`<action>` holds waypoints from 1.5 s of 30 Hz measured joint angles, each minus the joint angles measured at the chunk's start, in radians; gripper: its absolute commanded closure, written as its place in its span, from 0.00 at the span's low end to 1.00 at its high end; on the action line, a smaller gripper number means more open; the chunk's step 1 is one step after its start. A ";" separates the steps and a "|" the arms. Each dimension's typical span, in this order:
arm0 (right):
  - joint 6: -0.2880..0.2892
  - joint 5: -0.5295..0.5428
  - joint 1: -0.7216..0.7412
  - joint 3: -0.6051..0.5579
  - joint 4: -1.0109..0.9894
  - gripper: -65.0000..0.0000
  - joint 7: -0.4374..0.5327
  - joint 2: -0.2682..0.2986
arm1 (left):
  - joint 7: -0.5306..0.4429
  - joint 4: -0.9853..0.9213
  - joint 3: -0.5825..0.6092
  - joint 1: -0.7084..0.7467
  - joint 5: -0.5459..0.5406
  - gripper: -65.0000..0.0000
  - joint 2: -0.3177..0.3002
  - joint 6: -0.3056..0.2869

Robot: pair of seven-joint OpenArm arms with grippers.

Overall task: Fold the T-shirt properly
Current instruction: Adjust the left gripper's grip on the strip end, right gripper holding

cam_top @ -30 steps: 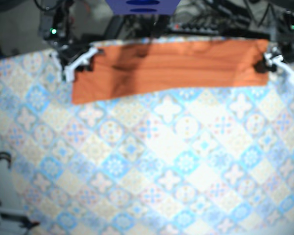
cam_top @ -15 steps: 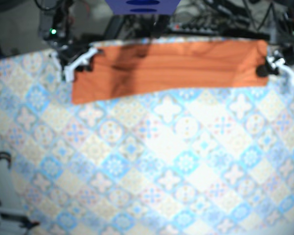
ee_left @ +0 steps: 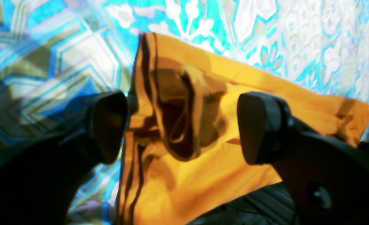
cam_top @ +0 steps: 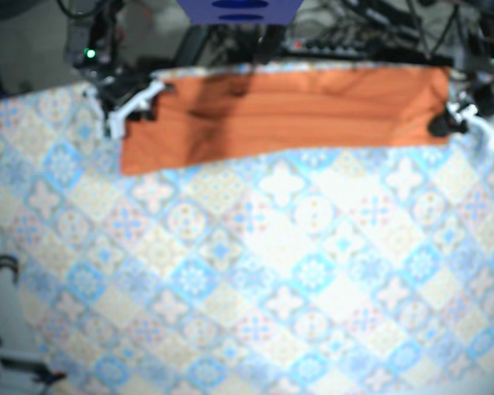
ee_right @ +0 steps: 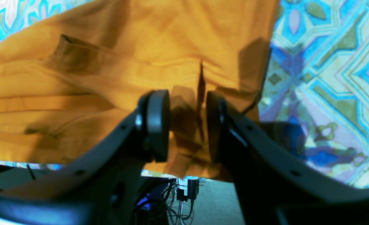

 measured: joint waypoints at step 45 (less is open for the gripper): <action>0.000 0.000 0.002 0.000 -0.003 0.70 0.000 -0.001 | -0.061 0.103 0.020 0.130 -0.042 0.30 0.031 -0.008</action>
